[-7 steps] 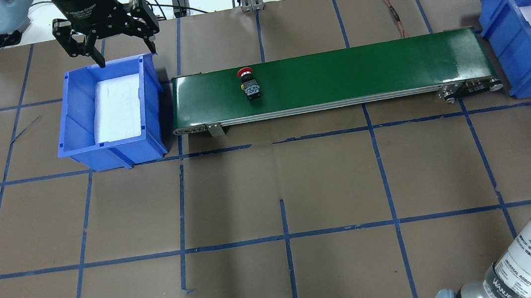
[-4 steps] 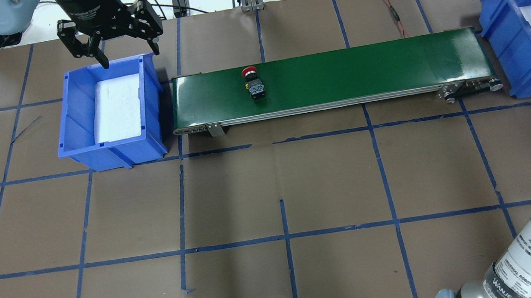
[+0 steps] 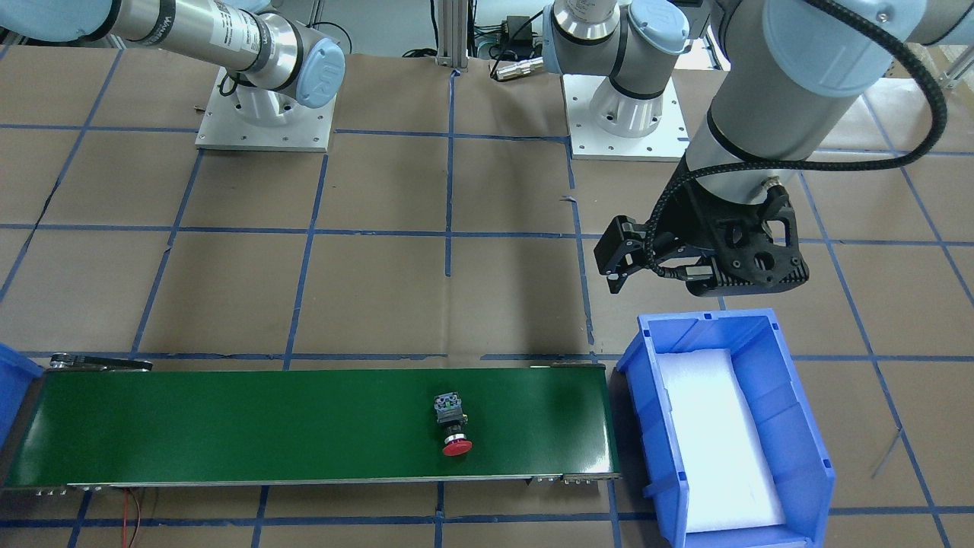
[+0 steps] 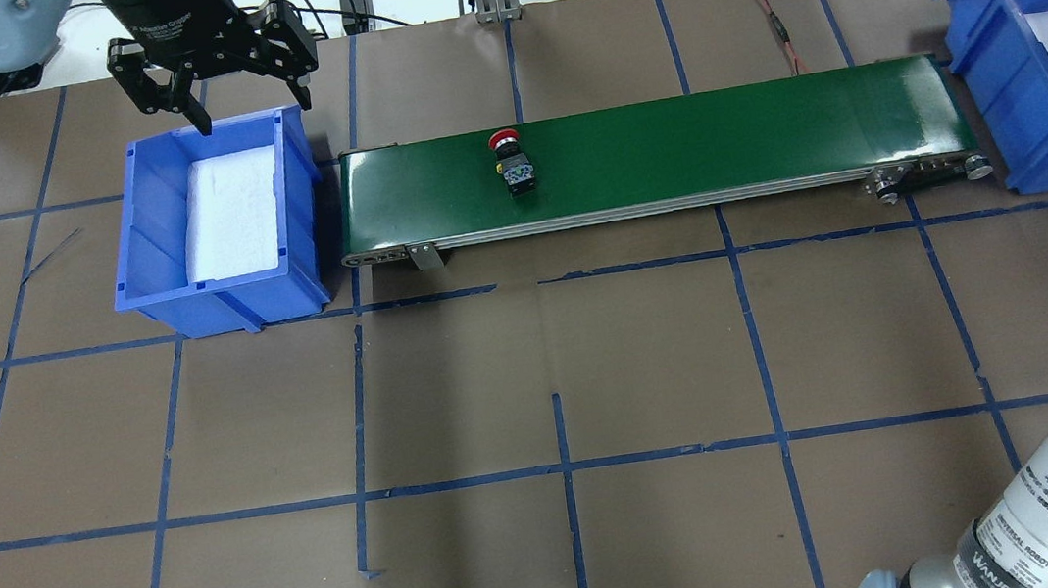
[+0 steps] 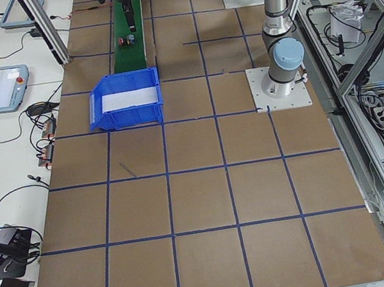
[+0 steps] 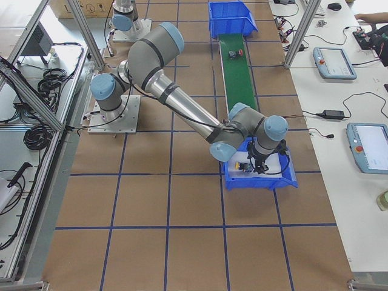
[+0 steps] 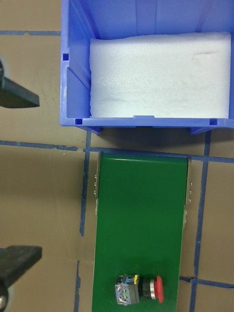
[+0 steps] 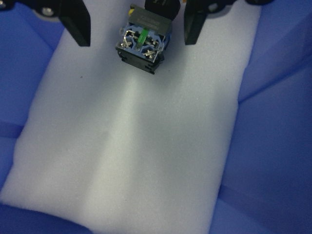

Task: Transport two buttons from left to right
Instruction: 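Lower the yellow button into the bin and open the right gripper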

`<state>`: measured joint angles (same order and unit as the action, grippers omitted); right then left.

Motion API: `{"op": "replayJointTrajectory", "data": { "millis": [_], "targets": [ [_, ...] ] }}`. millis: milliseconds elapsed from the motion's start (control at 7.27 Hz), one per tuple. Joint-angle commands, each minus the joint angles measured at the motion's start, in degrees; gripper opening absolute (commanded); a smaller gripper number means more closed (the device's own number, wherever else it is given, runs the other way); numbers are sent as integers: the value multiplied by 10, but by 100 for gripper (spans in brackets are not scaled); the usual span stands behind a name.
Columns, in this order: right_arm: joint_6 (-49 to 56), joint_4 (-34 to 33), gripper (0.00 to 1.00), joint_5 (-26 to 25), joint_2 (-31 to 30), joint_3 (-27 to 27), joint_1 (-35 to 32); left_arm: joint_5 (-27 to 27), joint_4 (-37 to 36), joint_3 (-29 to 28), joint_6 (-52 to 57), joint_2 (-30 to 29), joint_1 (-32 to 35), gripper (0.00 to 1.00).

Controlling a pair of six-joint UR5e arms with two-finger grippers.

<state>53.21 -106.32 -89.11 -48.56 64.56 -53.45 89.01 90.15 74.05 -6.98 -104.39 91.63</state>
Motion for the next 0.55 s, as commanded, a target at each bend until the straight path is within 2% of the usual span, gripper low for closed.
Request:
{"op": "replayJointTrajectory", "data": {
  "millis": [0,275,413],
  "targets": [
    [0,22,72,4,-46,-6,-4,0,0,0,2,0,1,100],
    [-6,27,70,6,-81,-4,-29,-1,-1,0,2,0,-1,100],
    [-13,27,69,9,-91,-2,-71,-1,-1,0,2,0,0,100]
  ]
}}
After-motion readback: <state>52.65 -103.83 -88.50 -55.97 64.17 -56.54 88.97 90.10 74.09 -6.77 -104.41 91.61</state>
